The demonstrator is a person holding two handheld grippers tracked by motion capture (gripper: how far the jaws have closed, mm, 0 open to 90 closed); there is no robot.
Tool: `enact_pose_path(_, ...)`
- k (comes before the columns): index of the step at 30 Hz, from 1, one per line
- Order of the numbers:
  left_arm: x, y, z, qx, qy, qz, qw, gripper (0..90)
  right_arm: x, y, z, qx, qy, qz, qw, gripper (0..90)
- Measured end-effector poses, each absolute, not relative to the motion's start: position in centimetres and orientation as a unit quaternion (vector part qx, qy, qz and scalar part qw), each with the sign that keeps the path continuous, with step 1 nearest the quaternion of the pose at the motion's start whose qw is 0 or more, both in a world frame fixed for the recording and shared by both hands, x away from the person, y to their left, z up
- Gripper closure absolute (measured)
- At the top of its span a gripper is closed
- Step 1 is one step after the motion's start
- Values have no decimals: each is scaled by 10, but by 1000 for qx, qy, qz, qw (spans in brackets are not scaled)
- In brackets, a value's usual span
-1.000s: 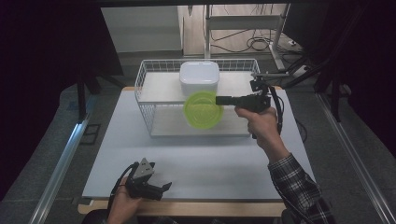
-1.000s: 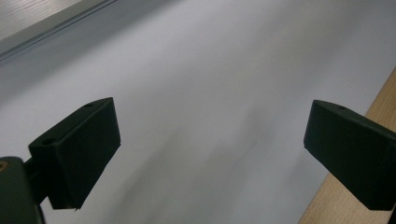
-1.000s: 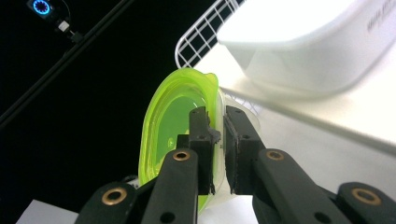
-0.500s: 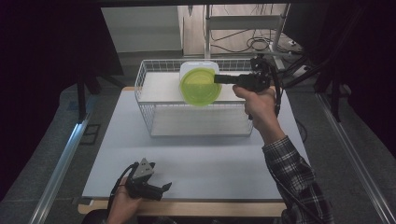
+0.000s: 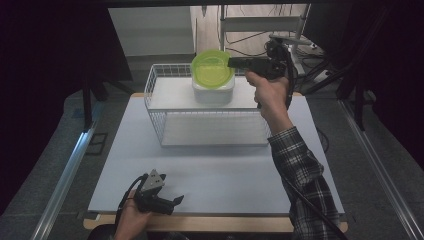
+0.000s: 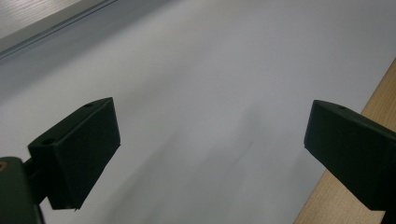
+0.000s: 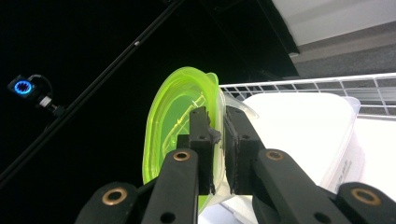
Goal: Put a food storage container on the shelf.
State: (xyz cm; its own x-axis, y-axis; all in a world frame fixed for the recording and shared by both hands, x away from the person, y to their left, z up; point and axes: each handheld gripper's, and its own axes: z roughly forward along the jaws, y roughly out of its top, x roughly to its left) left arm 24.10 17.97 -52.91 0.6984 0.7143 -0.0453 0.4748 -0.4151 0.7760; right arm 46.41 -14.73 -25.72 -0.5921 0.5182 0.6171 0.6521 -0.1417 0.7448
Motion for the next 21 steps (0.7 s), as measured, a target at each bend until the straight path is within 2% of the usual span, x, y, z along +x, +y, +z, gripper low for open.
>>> enact_pose_path(14, 241, 180, -529, 829, 357, 146, 404, 33, 485, -140, -265, -489, -623, -608, 58, 825)
enact_pose_path(21, 241, 179, -529, 830, 356, 145, 403, 32, 489, -137, -263, -505, -632, -588, 28, 792)
